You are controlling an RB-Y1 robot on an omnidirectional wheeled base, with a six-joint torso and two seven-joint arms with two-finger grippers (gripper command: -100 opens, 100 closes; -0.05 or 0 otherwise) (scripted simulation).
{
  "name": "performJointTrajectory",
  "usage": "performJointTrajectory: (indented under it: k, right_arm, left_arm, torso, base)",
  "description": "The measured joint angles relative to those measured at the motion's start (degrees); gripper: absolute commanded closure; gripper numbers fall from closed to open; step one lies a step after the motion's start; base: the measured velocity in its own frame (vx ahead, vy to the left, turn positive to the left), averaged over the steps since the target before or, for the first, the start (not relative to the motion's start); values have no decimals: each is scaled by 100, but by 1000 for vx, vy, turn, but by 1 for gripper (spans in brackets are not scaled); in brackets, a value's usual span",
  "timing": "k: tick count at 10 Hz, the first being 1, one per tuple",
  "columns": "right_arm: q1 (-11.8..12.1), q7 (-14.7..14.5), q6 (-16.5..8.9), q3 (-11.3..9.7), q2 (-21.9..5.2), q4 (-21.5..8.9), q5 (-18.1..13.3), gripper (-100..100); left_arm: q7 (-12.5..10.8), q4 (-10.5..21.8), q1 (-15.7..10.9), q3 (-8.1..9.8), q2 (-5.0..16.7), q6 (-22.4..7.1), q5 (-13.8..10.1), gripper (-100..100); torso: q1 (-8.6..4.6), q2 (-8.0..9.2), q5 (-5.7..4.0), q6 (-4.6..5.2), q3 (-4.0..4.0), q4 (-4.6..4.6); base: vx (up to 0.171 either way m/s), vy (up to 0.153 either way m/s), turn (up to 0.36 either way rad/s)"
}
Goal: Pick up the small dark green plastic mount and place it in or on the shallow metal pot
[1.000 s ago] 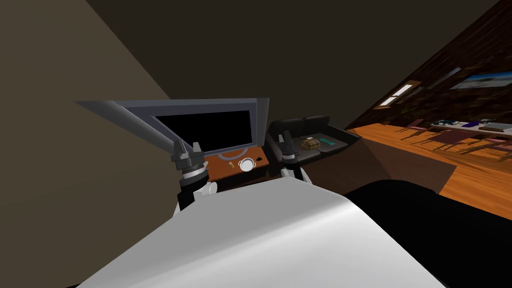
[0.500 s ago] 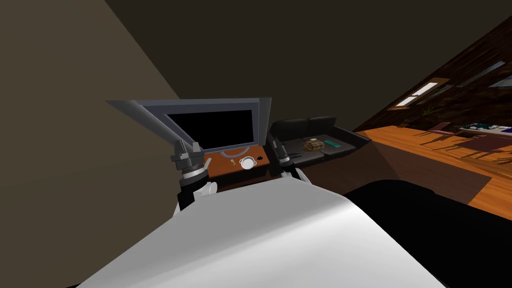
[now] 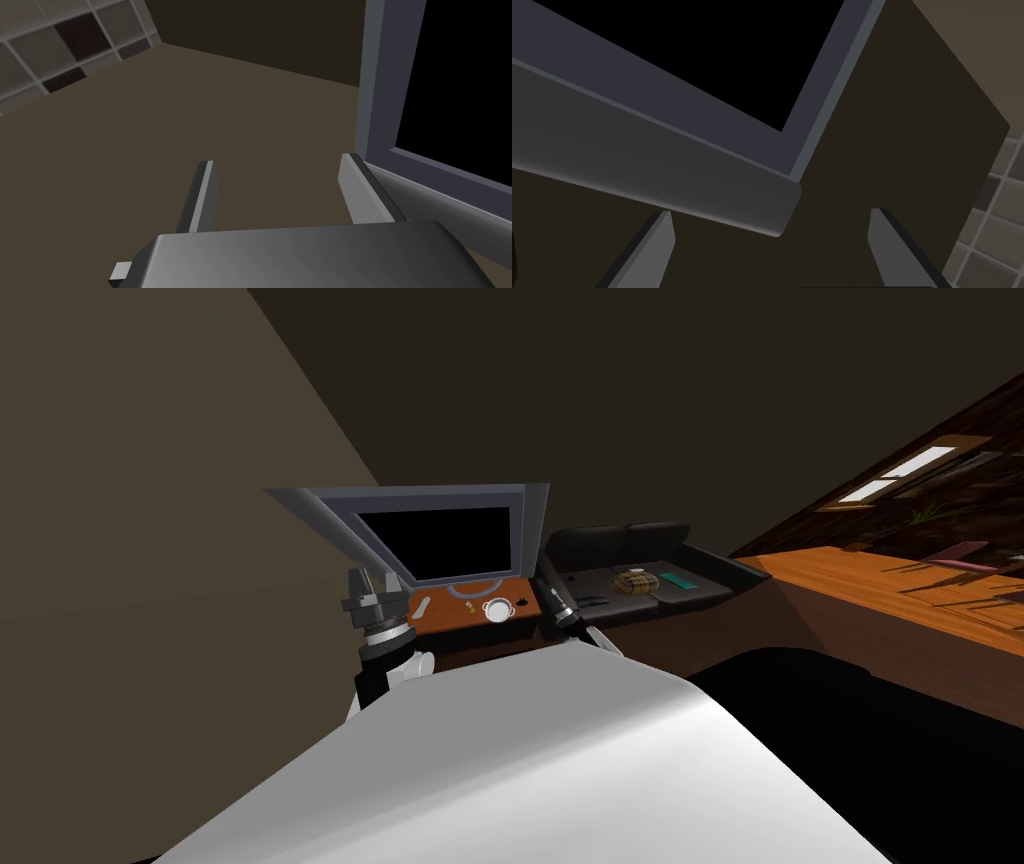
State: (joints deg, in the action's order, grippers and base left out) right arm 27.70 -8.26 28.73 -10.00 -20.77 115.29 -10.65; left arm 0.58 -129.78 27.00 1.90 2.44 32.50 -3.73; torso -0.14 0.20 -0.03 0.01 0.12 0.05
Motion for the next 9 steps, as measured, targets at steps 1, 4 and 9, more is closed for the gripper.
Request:
performJointTrajectory:
  k: [1,4,9]
  right_arm:
    - [117,-113,42,-157,-132,-131,-105,-100]
    - [116,-241,-33,-350,-504,-566,-234,-100]
    - [81,-518,-124,-787,-1190,-1457,-495,-100]
  left_arm:
    - [0,0,0,0,0,0,0,0]
    - [0,0,0,0,0,0,0,0]
    - [0,0,0,0,0,0,0,0]
  torso:
    - [4,0,1,-1,0,0]
    - [5,-6,1,1,-3,-1]
    - [5,-9,1,-2,-5,-2]
  base:
    - [-40,-14,71]
    - [-43,-12,154]
    - [-41,-5,186]
